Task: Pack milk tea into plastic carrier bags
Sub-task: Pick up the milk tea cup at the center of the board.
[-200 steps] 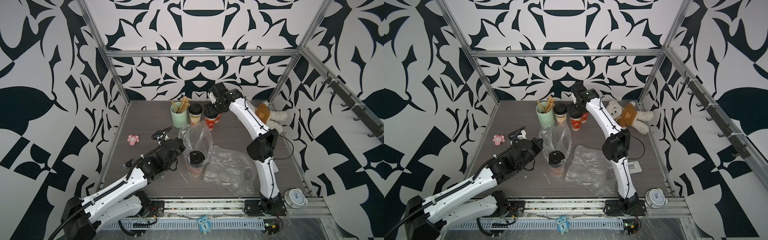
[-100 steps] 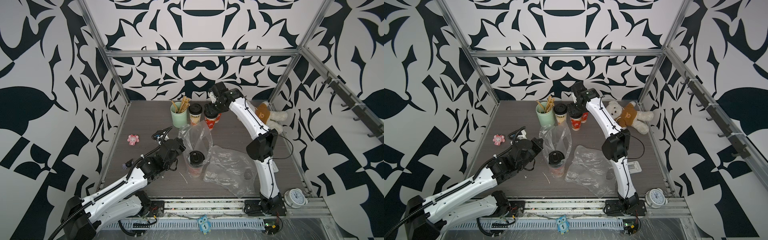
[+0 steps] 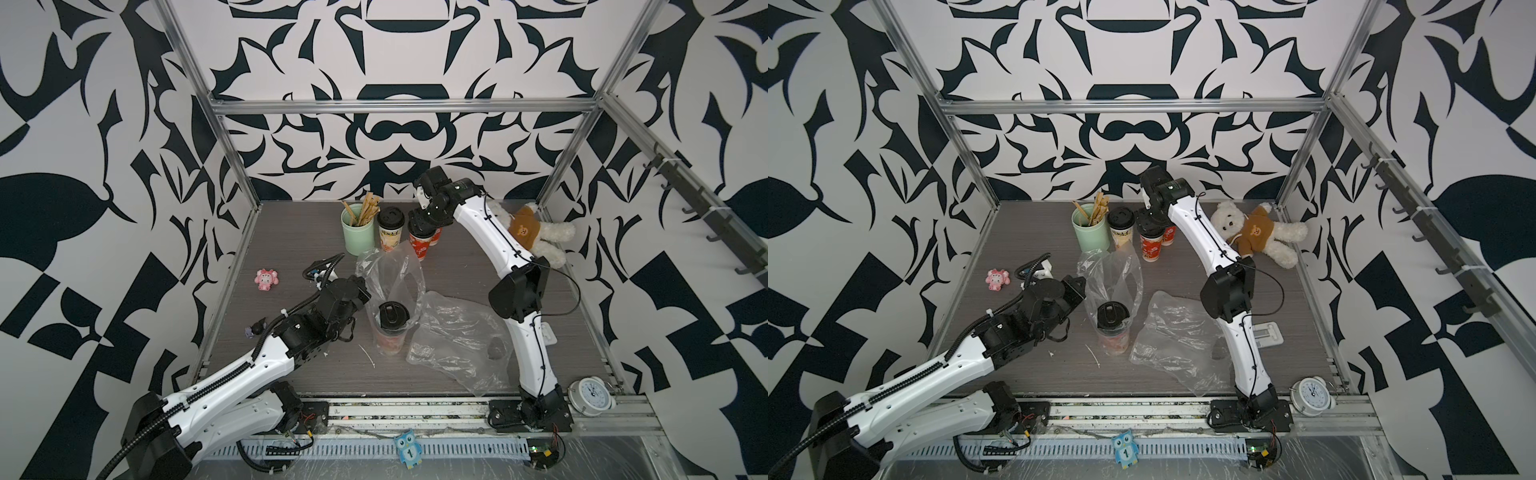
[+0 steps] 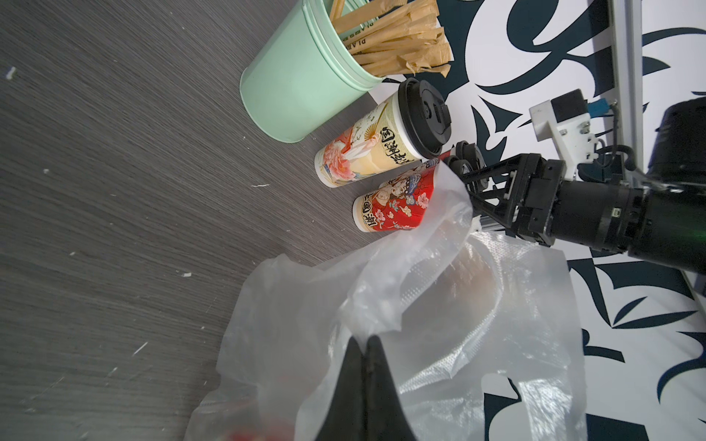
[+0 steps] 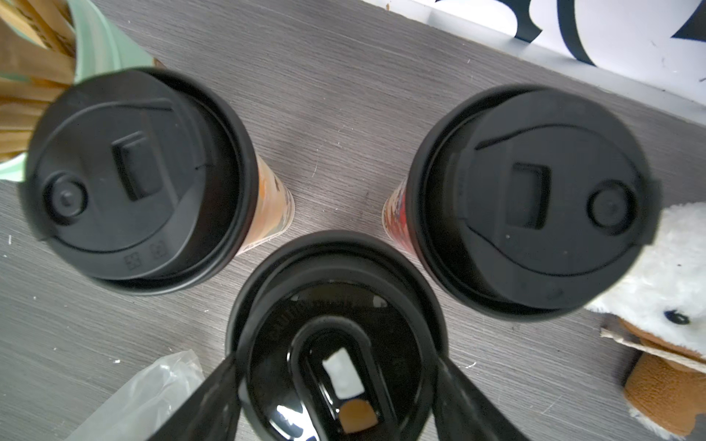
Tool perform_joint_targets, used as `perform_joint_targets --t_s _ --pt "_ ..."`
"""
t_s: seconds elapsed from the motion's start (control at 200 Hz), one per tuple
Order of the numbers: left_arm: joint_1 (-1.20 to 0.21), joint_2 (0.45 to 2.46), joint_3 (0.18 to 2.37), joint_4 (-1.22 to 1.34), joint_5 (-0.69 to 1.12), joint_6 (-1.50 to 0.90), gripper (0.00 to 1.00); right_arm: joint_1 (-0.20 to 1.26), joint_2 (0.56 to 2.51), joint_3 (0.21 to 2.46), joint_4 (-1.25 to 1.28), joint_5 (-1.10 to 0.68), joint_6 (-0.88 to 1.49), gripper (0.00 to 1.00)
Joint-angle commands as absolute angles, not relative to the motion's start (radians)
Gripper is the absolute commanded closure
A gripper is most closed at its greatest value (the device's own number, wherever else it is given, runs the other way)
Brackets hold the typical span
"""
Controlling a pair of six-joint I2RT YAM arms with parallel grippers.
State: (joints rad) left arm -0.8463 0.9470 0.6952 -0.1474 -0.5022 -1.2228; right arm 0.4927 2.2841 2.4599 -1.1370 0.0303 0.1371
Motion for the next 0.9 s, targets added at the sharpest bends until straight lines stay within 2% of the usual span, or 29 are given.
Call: perform_joint_targets --t_s 0.0,0.115,0.5,0.895 --pt "-0.844 0.931 0.7 -0.163 -0.528 -1.225 1.0 0.499 2.259 2.489 -1.165 0.047 0.134 0.28" --pt "-0.844 0.931 0.697 -0.163 -0.527 -1.227 1.0 0.5 2.252 2.493 -1.166 0.058 0.131 0.34" --pt "-0.844 0.931 0.691 -0.155 -0.527 -1.227 1.0 0.502 2.218 2.555 -1.222 0.054 0.126 0.36" --pt "-0.844 0.944 0.68 -0.124 -0.514 -1.228 1.0 0.519 2.037 2.562 -1.315 0.032 0.117 0.39"
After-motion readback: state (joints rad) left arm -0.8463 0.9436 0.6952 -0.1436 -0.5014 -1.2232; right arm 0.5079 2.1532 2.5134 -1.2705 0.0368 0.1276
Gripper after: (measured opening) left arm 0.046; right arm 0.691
